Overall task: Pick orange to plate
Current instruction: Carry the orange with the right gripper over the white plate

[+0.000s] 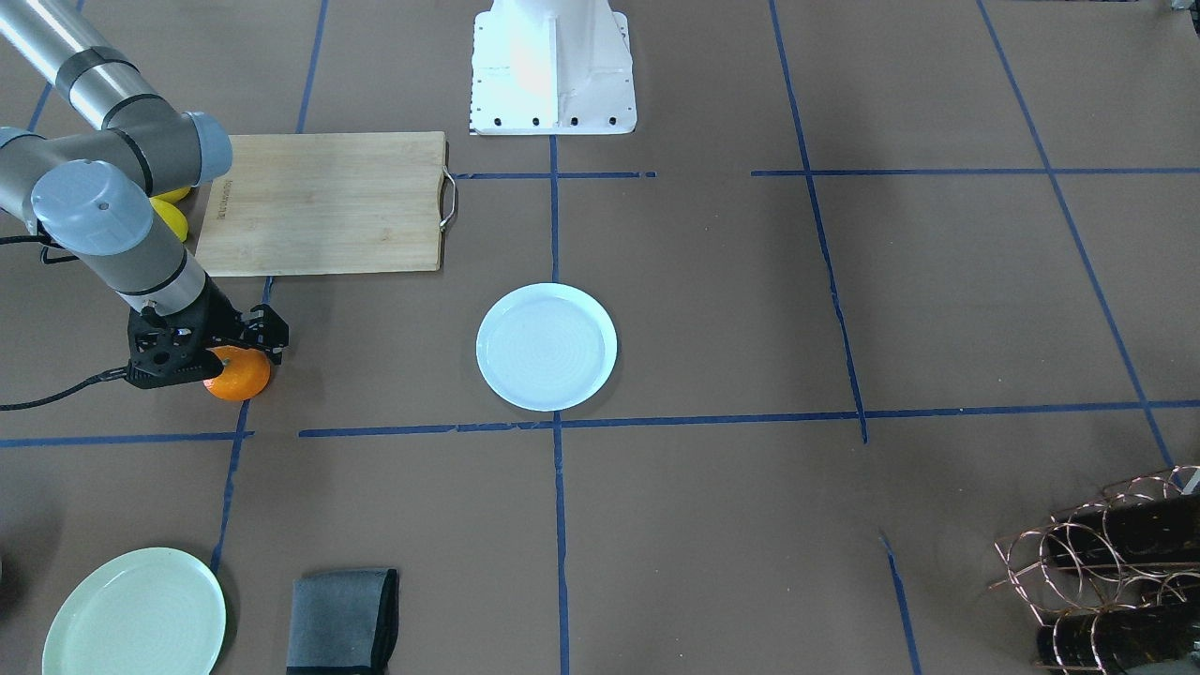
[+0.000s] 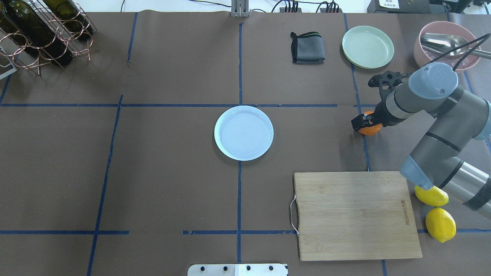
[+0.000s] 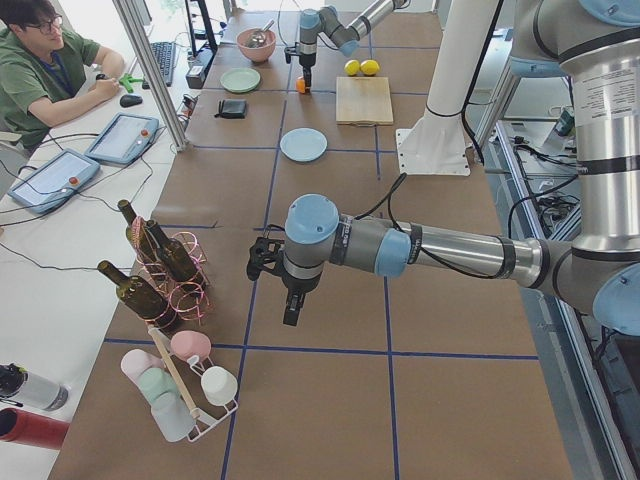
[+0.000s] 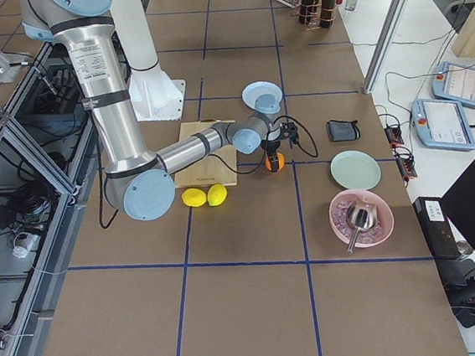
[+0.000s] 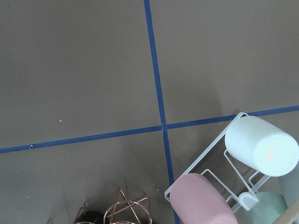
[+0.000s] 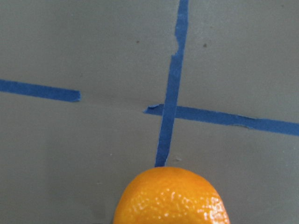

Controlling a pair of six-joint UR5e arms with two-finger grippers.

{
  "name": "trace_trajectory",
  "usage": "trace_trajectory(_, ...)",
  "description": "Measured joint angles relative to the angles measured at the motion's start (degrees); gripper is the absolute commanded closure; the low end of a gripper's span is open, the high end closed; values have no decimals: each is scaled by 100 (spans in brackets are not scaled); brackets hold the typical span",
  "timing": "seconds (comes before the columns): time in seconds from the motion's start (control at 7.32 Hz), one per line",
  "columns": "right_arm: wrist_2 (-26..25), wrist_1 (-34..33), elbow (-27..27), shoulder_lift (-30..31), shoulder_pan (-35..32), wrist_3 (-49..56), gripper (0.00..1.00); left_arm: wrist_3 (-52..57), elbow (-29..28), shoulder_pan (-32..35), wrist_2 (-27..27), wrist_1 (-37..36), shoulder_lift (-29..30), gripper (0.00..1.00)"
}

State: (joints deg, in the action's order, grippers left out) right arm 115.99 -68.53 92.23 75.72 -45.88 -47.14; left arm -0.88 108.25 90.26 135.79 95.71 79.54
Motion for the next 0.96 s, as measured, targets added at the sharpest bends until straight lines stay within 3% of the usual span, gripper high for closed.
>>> trace_trajectory(0.27, 14, -262, 18, -425, 7, -42, 100, 0, -3, 4, 0, 0, 0, 0)
trace_trajectory(0.68, -196, -1445, -55, -1871, 264, -709, 100, 0, 8, 11, 0, 0, 9, 0)
trace_trajectory(0.96, -557, -1794, -623, -2944, 716, -1574, 100, 0, 13, 16, 0, 0, 16, 0)
